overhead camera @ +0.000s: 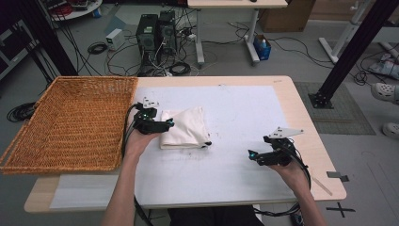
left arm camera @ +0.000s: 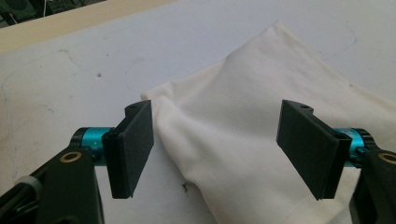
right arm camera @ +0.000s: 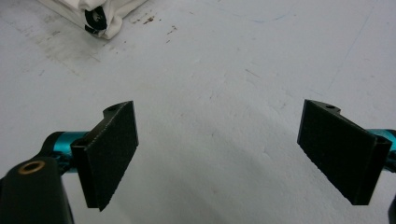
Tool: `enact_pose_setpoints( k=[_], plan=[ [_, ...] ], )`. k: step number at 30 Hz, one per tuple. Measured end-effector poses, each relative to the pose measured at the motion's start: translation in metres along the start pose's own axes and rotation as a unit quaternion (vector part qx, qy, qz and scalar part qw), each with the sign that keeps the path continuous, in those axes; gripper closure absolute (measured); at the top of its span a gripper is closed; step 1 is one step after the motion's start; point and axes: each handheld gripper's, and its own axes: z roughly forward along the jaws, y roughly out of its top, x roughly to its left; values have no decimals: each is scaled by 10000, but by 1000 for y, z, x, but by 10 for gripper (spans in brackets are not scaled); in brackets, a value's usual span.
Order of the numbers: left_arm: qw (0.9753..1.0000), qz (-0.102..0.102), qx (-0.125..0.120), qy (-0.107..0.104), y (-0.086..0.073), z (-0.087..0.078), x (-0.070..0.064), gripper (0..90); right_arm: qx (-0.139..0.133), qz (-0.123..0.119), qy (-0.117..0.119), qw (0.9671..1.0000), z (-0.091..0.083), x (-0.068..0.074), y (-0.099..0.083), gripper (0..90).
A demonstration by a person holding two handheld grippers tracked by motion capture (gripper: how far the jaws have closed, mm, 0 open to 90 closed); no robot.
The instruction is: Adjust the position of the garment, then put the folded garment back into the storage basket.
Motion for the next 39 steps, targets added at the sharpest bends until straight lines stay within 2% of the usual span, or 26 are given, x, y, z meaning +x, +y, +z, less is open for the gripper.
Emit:
enact_pose_setpoints(
  k=[7,9,14,19,23,27,29,31,35,39],
  plan=[
    [10000,84,-10,-30,1,-4,-5,275,33,-70,27,10000,1,6,0,121],
    [9998,172,-15,-27,4,-5,-7,276,34,-84,45,9999,0,8,1,121],
    [9995,257,144,-75,13,-7,-12,276,-20,-70,55,10000,-3,9,2,121],
    [9996,189,182,-131,23,-8,-16,266,-20,-86,92,9999,-3,12,4,121],
    [9993,20,361,-95,26,-4,-16,241,-13,-125,120,9998,-1,14,5,121],
    [9983,-113,539,-175,27,0,-19,240,31,-168,140,9998,0,15,4,121],
    [9960,-164,864,-135,29,4,-20,239,53,-179,123,9998,0,15,5,121],
    [9929,-328,1141,-70,30,9,-21,239,89,-171,106,9998,-1,15,5,121],
    [9868,-760,1428,-120,33,17,-17,239,129,-165,96,9997,-2,17,3,121],
    [9788,-1214,1636,-181,37,24,-13,239,87,-184,98,9997,-4,18,3,121]
  ],
)
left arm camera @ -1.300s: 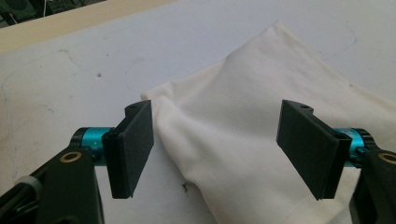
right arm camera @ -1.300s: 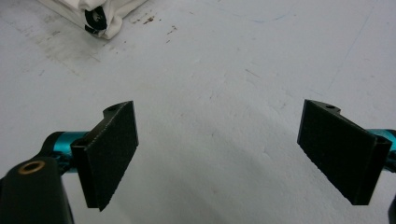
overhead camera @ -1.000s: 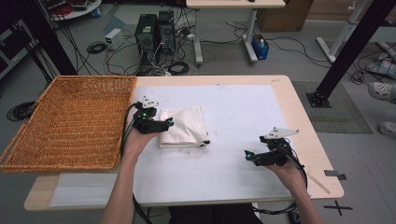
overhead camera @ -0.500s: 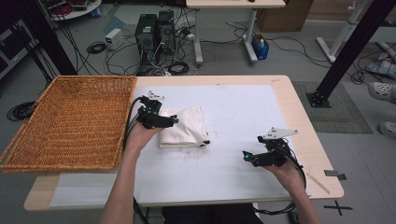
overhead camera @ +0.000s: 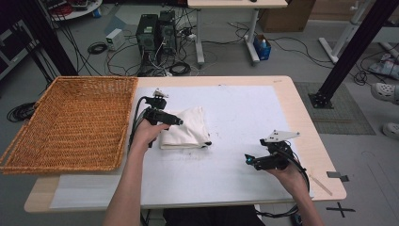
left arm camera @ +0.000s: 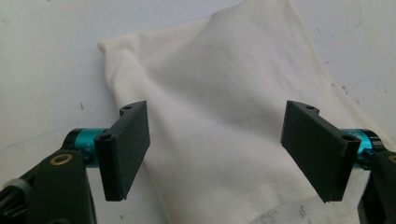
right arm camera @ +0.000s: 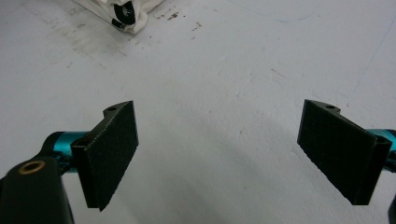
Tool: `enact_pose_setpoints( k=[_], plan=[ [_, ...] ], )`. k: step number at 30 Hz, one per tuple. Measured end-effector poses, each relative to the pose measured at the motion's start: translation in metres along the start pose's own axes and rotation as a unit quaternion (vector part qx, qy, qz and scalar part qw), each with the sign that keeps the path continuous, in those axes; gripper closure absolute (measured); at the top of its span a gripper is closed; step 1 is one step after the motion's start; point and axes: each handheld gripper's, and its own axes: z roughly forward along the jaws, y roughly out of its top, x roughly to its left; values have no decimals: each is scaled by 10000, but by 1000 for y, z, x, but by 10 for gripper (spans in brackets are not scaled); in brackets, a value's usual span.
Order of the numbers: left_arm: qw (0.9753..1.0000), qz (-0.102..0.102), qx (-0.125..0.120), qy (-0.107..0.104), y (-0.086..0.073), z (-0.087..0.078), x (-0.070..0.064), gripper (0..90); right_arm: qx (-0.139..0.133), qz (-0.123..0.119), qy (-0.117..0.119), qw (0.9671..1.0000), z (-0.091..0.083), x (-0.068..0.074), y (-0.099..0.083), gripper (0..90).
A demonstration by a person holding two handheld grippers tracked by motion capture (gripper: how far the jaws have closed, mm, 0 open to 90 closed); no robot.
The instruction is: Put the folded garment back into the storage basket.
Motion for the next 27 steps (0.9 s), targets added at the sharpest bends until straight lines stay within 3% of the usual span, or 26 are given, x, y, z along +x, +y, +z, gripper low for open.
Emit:
enact_pose_setpoints(
  k=[6,9,14,17,21,27],
  plan=[
    [9989,-388,238,-64,5,10,6,238,0,11,-11,10000,-3,-1,2,122],
    [9963,-721,458,-41,6,17,11,235,10,17,-36,10000,-4,0,2,121],
    [9897,-1150,854,22,7,28,21,190,30,16,-22,10000,-3,1,1,121],
    [9874,-1193,1031,107,6,33,23,173,28,5,-10,10000,-3,1,1,121],
    [9854,-1395,979,-59,7,37,26,167,15,-14,7,10000,-3,0,0,121],
    [9811,-1573,1124,-57,7,50,24,168,1,29,5,10000,-3,-2,-2,122]
  ],
)
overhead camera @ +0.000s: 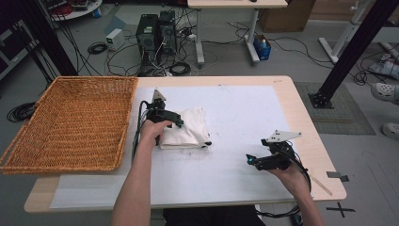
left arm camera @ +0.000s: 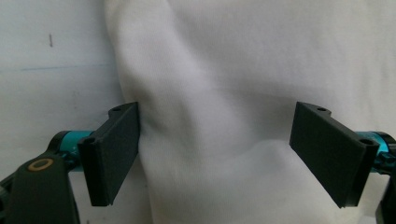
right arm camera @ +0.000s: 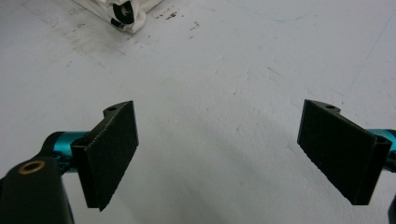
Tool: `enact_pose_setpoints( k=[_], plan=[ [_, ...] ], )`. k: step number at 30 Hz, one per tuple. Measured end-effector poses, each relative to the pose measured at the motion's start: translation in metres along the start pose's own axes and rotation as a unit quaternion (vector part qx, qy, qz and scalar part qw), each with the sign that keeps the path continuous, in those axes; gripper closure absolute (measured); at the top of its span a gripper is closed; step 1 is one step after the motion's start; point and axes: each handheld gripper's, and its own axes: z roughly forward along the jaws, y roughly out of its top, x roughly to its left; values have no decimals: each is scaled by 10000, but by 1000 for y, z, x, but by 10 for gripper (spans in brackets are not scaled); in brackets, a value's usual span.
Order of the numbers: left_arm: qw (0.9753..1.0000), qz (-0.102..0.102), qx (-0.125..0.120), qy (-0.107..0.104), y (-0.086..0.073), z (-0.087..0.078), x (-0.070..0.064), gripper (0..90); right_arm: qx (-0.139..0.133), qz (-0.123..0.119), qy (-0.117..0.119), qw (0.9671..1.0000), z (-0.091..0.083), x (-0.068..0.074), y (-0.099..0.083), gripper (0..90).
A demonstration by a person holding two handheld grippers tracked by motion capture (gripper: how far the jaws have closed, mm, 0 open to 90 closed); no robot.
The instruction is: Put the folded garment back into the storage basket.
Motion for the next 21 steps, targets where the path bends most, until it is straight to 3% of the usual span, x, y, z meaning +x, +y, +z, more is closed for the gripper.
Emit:
enact_pose_setpoints(
  k=[4,7,12,16,21],
  plan=[
    [10000,-73,2,41,0,5,-5,159,-10,35,12,10000,0,-1,-2,121],
    [9994,-205,-13,-282,0,6,-9,159,-30,24,17,10000,1,-2,-2,122],
    [9995,-221,-57,-208,-2,12,-23,124,-33,47,54,10000,2,-2,-1,121],
    [9998,-183,-120,16,-3,17,-35,97,-4,7,55,10000,4,-1,-2,121],
    [9987,123,-117,479,-7,25,-55,67,20,2,80,10000,6,0,-1,121]
  ],
)
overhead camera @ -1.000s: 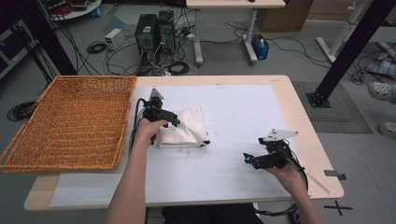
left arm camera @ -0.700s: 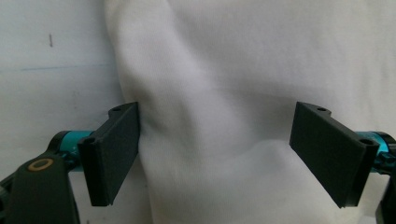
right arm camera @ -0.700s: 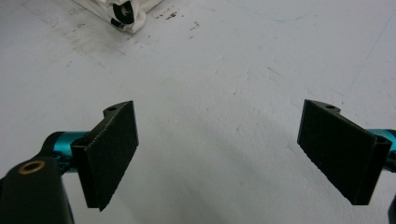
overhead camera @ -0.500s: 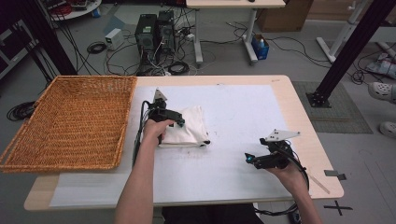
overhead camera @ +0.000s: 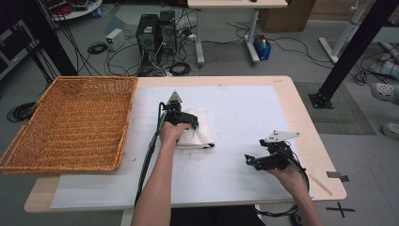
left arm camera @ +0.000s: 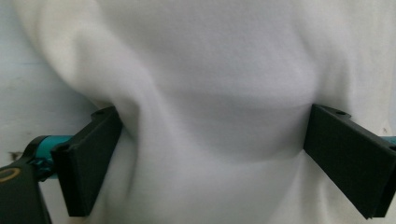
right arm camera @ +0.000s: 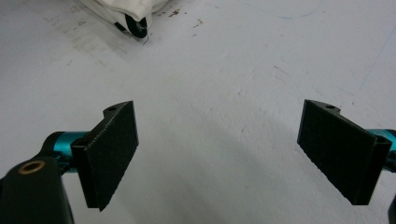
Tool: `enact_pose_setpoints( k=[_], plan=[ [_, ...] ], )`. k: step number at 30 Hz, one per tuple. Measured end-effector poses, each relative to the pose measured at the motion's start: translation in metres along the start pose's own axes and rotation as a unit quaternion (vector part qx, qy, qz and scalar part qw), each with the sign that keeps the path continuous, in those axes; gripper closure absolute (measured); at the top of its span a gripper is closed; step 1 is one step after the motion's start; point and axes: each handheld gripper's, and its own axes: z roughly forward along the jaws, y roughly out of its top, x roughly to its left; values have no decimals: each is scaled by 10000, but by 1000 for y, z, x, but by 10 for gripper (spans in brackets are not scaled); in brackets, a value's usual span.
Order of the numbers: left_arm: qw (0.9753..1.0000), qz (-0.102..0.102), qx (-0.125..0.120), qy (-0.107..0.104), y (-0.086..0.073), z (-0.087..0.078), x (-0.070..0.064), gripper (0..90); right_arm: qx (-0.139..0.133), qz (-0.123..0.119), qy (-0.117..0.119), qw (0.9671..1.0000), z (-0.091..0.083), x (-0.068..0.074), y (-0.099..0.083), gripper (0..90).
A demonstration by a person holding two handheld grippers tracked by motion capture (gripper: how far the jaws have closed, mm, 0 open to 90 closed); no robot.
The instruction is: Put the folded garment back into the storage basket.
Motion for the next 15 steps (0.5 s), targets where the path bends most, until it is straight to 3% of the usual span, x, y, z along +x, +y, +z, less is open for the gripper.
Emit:
enact_pose_setpoints(
  k=[4,9,12,15],
  plan=[
    [9991,182,-20,387,-1,5,-10,66,24,-23,12,10000,1,1,1,121],
    [9954,556,-83,782,-4,11,-20,61,28,-30,-25,10000,1,1,3,122],
    [9928,850,-200,820,-6,12,-23,61,41,-1,-33,10000,1,1,3,122],
    [9933,858,-173,751,-6,12,-20,63,59,-16,-25,10000,2,2,3,121]
  ],
)
